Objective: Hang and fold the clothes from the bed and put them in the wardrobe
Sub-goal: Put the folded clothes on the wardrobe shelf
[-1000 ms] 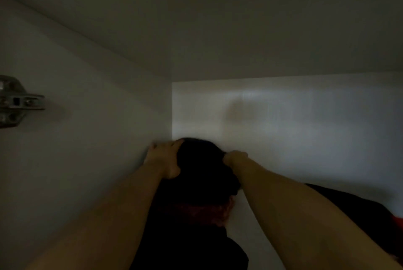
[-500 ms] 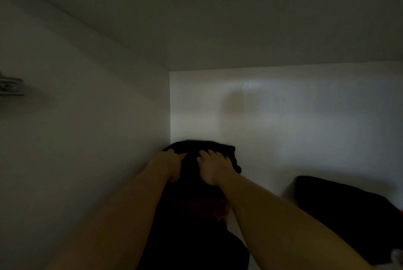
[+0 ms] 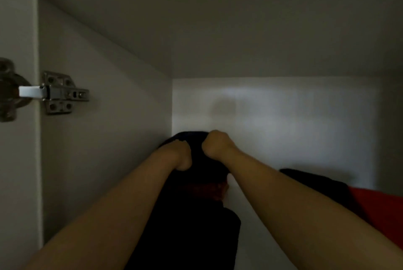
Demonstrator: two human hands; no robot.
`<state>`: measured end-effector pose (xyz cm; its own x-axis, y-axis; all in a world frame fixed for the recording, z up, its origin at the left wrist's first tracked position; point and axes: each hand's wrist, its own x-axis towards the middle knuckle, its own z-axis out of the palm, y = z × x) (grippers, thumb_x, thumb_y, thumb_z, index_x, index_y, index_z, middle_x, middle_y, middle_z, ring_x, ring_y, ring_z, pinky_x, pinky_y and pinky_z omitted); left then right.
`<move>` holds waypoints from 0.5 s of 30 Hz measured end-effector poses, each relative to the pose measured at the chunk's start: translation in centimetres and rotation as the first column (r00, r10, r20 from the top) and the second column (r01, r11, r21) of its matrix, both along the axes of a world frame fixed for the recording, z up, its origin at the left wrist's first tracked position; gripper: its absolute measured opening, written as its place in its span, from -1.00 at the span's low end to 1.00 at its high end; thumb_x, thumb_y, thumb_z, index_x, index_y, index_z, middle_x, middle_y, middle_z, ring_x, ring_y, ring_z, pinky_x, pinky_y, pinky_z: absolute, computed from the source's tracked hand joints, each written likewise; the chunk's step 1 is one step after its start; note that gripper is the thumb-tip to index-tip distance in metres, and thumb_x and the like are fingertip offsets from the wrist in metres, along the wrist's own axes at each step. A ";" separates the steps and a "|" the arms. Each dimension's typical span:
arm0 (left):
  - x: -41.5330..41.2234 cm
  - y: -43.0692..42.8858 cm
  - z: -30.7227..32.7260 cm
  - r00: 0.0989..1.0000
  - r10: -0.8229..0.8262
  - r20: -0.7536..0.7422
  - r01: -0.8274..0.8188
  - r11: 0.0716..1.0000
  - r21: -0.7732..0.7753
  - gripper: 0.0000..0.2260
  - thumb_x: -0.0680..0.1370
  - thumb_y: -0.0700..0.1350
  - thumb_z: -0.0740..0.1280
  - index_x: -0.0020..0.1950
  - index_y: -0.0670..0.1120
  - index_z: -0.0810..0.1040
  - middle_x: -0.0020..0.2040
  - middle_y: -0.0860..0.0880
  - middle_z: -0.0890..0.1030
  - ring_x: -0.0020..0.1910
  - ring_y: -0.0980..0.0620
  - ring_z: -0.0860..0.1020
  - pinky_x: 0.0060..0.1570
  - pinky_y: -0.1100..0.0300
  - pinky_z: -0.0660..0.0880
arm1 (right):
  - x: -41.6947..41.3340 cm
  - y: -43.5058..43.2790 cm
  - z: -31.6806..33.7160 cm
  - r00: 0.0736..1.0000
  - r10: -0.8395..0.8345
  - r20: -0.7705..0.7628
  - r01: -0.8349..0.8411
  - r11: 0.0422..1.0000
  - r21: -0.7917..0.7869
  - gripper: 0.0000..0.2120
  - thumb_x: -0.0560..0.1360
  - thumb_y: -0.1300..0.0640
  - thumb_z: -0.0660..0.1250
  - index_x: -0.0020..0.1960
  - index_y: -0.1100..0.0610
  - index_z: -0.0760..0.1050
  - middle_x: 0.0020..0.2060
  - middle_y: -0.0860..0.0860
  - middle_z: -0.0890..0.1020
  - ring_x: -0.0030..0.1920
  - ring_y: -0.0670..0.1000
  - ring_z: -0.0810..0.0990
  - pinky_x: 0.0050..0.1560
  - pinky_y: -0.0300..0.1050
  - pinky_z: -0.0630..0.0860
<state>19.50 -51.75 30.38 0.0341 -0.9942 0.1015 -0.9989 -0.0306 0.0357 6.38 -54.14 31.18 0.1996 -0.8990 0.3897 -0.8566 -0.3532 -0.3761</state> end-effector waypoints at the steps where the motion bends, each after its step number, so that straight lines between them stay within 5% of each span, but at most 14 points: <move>1: -0.6 1.6 -0.1 1.000 -0.011 -0.019 0.011 0.999 0.035 -0.49 0.65 -0.11 0.25 0.59 -0.16 0.23 0.52 -0.17 0.34 0.43 -0.15 0.39 0.40 0.05 0.36 | -0.1 1.2 -0.1 1.000 0.003 0.010 -0.003 1.000 0.005 -0.69 0.63 0.24 0.14 -0.29 0.16 0.38 -0.10 0.15 0.59 -0.25 0.03 0.50 -0.20 -0.14 0.45; 4: -2.5 6.5 -1.3 0.994 -0.091 -0.066 0.096 0.993 0.073 -0.59 0.66 -0.04 0.27 0.48 -0.16 0.41 0.38 -0.17 0.49 0.31 -0.14 0.47 0.30 0.07 0.41 | -0.5 4.6 -1.4 1.000 -0.002 0.007 0.002 1.000 0.019 -0.70 0.63 0.25 0.13 -0.27 0.15 0.41 -0.19 0.10 0.56 -0.25 0.03 0.50 -0.32 -0.16 0.42; 8: -3.9 11.2 -3.4 0.982 -0.162 -0.098 0.168 0.985 0.050 -0.60 0.67 -0.01 0.26 0.47 -0.15 0.41 0.35 -0.16 0.50 0.26 -0.14 0.48 0.24 0.11 0.41 | -1.6 8.8 -3.2 0.999 -0.027 0.027 0.027 0.999 0.027 -0.65 0.61 0.29 0.13 -0.34 0.11 0.29 -0.35 0.01 0.40 -0.32 -0.02 0.41 -0.43 -0.23 0.28; 11: -3.6 14.4 -5.1 0.981 -0.167 -0.100 0.170 0.985 0.024 -0.80 0.65 -0.13 0.24 0.19 -0.18 0.55 0.15 -0.15 0.57 0.00 -0.04 0.52 0.03 0.16 0.48 | -2.9 12.4 -4.6 0.994 -0.067 0.082 0.064 0.997 0.042 -0.65 0.56 0.35 0.14 -0.37 0.13 0.27 -0.37 0.03 0.39 -0.37 -0.05 0.37 -0.46 -0.26 0.23; 13: -3.3 16.8 -6.9 0.967 -0.205 -0.154 0.194 0.978 -0.081 -0.85 0.63 -0.19 0.21 -0.11 -0.13 0.51 -0.11 -0.09 0.54 -0.21 0.02 0.47 -0.24 0.20 0.45 | -4.0 15.4 -6.1 0.982 -0.086 0.170 0.084 0.996 0.019 -0.74 0.54 0.36 0.14 -0.32 0.26 0.40 -0.31 0.07 0.51 -0.25 0.06 0.52 -0.42 -0.20 0.35; 15: -3.5 19.3 -9.2 0.927 -0.299 -0.227 0.235 0.933 -0.272 -0.79 0.61 -0.23 0.20 -0.22 -0.15 0.47 -0.24 -0.08 0.50 -0.27 -0.02 0.48 -0.33 0.13 0.42 | -5.2 18.4 -7.9 0.964 -0.079 0.254 0.093 0.995 -0.044 -0.77 0.55 0.32 0.18 0.02 0.33 0.62 -0.02 0.12 0.67 0.04 0.14 0.62 -0.15 -0.18 0.47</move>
